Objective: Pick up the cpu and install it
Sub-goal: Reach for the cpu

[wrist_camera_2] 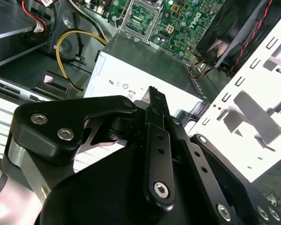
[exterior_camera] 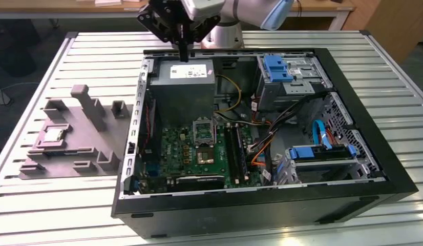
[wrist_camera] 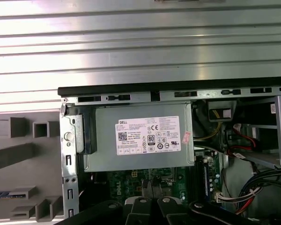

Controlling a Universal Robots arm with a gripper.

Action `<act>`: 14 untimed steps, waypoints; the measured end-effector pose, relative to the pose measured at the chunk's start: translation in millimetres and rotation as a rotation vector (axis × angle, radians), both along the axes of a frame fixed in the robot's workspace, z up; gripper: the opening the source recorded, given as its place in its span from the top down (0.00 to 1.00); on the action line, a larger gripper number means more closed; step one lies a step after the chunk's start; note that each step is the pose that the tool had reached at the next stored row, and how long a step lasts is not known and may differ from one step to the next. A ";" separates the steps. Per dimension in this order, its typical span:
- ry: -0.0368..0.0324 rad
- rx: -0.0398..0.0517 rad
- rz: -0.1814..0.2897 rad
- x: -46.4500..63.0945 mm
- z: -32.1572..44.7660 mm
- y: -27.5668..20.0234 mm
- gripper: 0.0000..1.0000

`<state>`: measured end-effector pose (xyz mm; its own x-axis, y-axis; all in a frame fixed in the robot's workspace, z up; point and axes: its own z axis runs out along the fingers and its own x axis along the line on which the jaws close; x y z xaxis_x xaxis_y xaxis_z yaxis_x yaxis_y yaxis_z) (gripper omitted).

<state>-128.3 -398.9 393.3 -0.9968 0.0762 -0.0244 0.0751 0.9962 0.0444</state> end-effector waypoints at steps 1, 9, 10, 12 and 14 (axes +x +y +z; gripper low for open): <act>0.0000 0.0000 0.000 -0.4 0.0 0.0 0.89; 0.0000 0.0000 0.000 -2.9 0.0 0.0 0.89; 0.0000 0.0000 0.000 -3.0 0.0 0.0 0.89; 0.0000 0.0000 0.000 -3.4 0.0 0.0 0.89; 0.0000 0.0000 0.000 -3.9 0.0 0.0 0.89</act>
